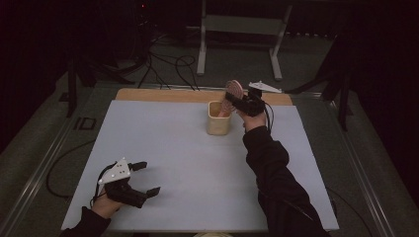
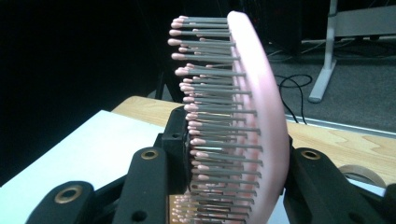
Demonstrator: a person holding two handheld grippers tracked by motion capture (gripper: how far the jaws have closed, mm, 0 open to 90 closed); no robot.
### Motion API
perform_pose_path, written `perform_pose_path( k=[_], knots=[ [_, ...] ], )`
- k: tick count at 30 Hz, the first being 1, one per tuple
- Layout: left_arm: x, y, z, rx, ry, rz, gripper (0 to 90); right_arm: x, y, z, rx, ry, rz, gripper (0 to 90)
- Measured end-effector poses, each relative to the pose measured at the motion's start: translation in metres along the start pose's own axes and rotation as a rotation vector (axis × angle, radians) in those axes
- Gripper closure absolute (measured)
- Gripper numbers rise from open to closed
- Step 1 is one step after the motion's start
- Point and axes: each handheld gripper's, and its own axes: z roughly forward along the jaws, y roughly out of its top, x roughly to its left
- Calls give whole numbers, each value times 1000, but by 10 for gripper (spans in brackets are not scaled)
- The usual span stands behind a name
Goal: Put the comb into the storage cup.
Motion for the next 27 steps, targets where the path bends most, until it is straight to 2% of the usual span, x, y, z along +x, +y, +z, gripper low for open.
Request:
perform_pose_path(
  k=[8, 12, 16, 19, 20, 21, 23, 24, 27],
  knots=[
    [0, 0, 0, 0, -2, -1, 0, -6, -1, -2, 5, -30, 9, 617],
    [0, 0, 0, 1, -2, -1, 0, -9, -1, -4, 3, -30, 15, 610],
    [0, 0, 0, 1, -3, -1, 0, -10, -1, -5, 10, -38, 7, 573],
    [0, 0, 0, 0, -3, -1, 0, -12, 0, -6, 26, -31, 8, 401],
    [0, 0, 0, 1, -2, -1, 0, -12, 0, -7, 28, -42, 8, 319],
    [0, 0, 0, 1, -1, 0, 0, -13, 1, -8, 32, -32, 21, 223],
    [0, 0, 0, 1, -2, -1, 0, -15, 2, -8, 61, -18, 33, 89],
    [0, 0, 0, 1, -1, 0, 0, -16, 3, -8, 71, -7, 30, 82],
    [0, 0, 0, 1, -2, 0, 0, -14, 2, -9, 102, -15, -5, 71]
  ],
)
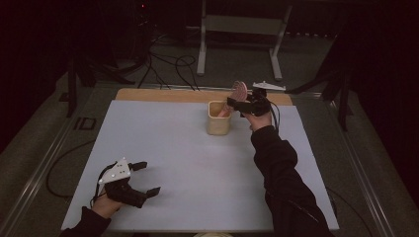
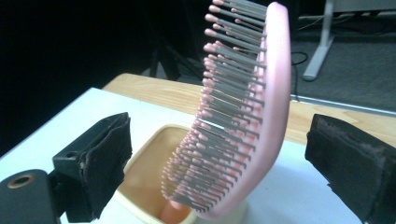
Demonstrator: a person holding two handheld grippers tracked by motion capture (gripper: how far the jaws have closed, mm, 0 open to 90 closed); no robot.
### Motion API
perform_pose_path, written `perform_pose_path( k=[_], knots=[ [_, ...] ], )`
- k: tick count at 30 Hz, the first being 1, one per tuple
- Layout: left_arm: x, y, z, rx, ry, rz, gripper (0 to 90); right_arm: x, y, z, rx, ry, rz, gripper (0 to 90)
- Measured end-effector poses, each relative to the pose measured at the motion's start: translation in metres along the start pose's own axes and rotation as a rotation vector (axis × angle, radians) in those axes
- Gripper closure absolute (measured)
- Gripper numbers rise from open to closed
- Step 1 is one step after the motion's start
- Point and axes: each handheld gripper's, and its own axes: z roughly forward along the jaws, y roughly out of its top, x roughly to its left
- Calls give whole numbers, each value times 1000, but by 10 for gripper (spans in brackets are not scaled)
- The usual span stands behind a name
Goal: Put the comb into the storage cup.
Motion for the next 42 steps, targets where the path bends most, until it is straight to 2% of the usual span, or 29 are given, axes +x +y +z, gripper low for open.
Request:
perform_pose_path(
  k=[6, 14, 22, 27, 34, 42],
  knots=[
    [0, 0, 0, 2, -1, 2, 0, 4, 0, -2, 18, -29, -46, 72],
    [0, 1, 0, -2, 3, -1, 0, 5, 0, -3, 42, -47, -78, 72],
    [2, 1, -1, -9, 6, -11, 0, 4, 2, -7, 48, -49, -100, 73],
    [2, 1, 0, -5, 4, -9, 0, 4, 3, -10, 35, -29, -113, 76],
    [2, 1, 0, -7, 3, -7, 0, 5, 2, -12, 44, -20, -139, 76],
    [1, 2, 0, -7, -1, 1, 0, 6, -1, -20, 55, -34, -166, 76]
  ],
)
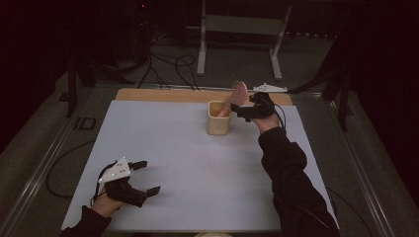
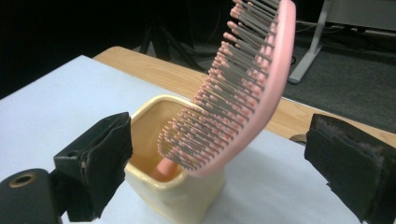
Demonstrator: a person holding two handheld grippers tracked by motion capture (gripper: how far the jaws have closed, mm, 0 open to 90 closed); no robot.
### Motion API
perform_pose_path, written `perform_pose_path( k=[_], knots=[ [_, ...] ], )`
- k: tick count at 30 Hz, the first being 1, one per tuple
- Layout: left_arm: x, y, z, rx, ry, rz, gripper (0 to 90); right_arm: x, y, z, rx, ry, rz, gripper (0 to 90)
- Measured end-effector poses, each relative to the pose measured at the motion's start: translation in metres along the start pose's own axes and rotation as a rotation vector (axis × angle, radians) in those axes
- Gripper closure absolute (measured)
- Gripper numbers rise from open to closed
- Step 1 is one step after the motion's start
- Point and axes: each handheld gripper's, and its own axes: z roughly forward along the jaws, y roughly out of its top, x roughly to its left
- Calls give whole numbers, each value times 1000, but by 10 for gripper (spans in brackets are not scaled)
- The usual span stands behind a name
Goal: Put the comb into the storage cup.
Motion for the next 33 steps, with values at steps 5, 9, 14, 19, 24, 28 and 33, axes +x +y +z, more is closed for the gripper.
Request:
perform_pose_path(
  k=[5, 9, 14, 19, 24, 28, 33],
  knots=[
    [0, 0, -1, -3, 2, -2, 0, 0, -1, -4, 2, -7, -6, 76],
    [0, 0, -1, -2, 2, -2, 0, -1, -3, -9, -3, -4, -8, 77],
    [-1, 0, -2, -4, 2, -1, 0, 2, -5, -15, -9, 5, -16, 80],
    [0, 0, -2, -6, 4, 0, 0, 4, -10, -20, -10, 4, -19, 81],
    [0, 0, -3, -7, 3, 0, 0, 5, -19, -26, -9, 16, -17, 81],
    [0, 0, -3, -7, 6, 1, 0, 6, -27, -31, -10, 28, -12, 81],
    [-1, 0, -3, -7, 4, 1, 0, 7, -39, -37, -7, 40, -14, 81]
  ],
)
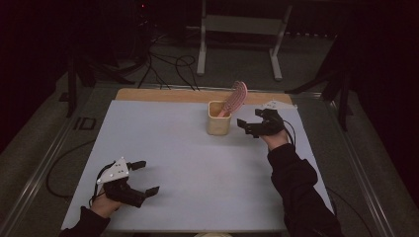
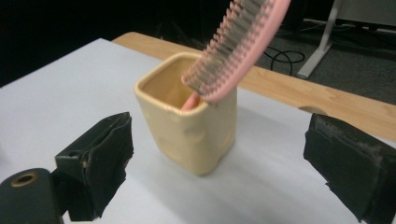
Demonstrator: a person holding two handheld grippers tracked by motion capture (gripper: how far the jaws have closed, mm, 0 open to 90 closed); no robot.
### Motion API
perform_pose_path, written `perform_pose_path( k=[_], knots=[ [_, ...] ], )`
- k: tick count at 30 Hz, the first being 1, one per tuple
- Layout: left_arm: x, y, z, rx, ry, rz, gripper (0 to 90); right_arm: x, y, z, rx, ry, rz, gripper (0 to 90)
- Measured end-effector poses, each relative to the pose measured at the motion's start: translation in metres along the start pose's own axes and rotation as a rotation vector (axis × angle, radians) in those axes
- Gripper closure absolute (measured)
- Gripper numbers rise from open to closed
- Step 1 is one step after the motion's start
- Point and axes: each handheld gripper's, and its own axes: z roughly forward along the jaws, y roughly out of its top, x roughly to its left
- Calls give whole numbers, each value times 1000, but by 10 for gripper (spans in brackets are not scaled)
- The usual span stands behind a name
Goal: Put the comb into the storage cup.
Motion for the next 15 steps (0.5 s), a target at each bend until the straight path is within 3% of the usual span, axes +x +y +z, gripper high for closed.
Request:
perform_pose_path(
  k=[15],
  knots=[
    [0, 0, -1, 0, -1, 4, 0, 9, -30, -18, 14, 25, -11, 81]
  ],
)
